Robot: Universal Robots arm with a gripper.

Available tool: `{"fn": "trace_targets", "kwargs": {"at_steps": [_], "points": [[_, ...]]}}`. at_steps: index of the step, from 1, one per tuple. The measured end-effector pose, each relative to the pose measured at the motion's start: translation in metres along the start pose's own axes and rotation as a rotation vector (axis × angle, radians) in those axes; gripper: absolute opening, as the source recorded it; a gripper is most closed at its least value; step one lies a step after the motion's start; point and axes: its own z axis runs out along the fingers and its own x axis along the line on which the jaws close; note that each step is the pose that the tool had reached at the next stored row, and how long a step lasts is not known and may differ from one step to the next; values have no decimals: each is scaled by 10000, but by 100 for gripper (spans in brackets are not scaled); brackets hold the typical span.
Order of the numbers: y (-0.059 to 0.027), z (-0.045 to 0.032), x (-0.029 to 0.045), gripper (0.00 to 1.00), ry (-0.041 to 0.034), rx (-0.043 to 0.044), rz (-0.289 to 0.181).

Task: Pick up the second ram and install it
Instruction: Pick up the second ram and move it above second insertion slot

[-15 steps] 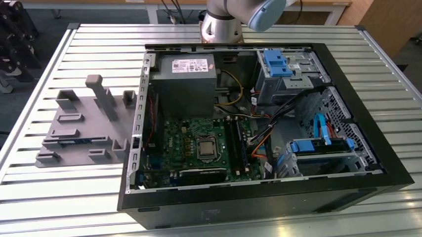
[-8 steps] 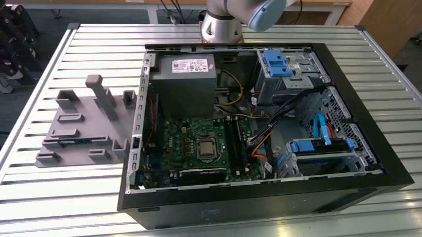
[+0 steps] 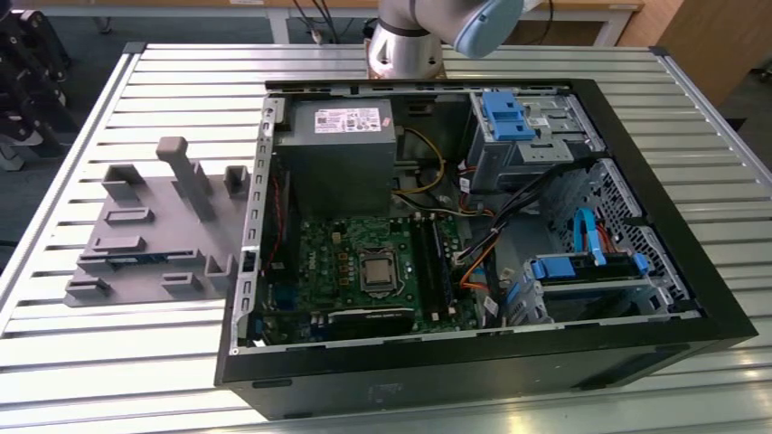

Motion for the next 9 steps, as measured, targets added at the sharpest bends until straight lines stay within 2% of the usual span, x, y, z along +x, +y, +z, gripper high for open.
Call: {"fn": "trace_targets", "kwargs": {"at_steps": [9], "points": [[-2, 84, 15, 41, 0, 0, 62]]}}
